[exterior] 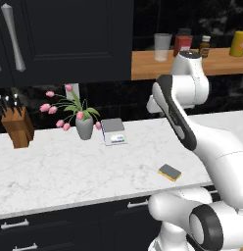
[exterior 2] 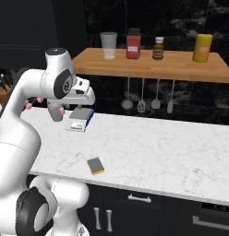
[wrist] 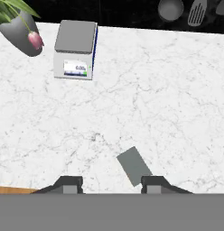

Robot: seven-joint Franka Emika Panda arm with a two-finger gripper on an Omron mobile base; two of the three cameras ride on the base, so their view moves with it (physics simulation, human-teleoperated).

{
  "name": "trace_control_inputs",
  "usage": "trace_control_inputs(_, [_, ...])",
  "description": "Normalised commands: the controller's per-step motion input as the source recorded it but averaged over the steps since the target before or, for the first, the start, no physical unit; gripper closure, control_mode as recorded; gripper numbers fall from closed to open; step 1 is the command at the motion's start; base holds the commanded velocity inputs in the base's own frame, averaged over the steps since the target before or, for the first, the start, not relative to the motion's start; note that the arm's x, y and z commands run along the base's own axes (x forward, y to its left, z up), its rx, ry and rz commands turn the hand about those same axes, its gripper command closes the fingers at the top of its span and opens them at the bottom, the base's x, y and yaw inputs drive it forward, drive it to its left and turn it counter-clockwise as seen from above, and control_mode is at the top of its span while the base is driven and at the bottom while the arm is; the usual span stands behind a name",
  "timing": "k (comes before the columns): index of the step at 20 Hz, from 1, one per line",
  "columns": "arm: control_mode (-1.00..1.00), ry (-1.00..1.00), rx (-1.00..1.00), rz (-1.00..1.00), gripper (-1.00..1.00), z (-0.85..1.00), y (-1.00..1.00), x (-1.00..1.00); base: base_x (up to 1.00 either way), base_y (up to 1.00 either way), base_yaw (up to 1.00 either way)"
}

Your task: Pick up the sponge from the counter and clean the cutting board by briefly scrubbing or pressing down on the cutting board. Once finished, release the sponge.

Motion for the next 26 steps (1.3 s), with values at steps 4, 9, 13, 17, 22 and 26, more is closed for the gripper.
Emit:
trace_control_inputs(4, [-1.0, -0.01, 0.0, 0.0, -1.0, -0.1, -0.02, -0.24, 0.0, 0.0, 0.0])
trace_control_inputs(9, [-1.0, 0.02, 0.0, 0.0, -1.0, -0.53, -0.09, -0.55, 0.0, 0.0, 0.0])
trace_control_inputs(13, [-1.0, 0.08, -0.03, 0.0, -1.0, -0.48, -0.01, -0.34, 0.0, 0.0, 0.0])
trace_control_inputs(17, [-1.0, 0.02, -0.13, 0.0, -1.0, -0.32, -0.05, -0.18, 0.0, 0.0, 0.0])
trace_control_inputs(22, [-1.0, 0.01, -0.12, 0.0, -1.0, -0.41, -0.18, -0.21, 0.0, 0.0, 0.0])
trace_control_inputs(26, [-1.0, 0.0, 0.03, 0.01, -1.0, -0.49, -0.36, -0.3, 0.0, 0.0, 0.0])
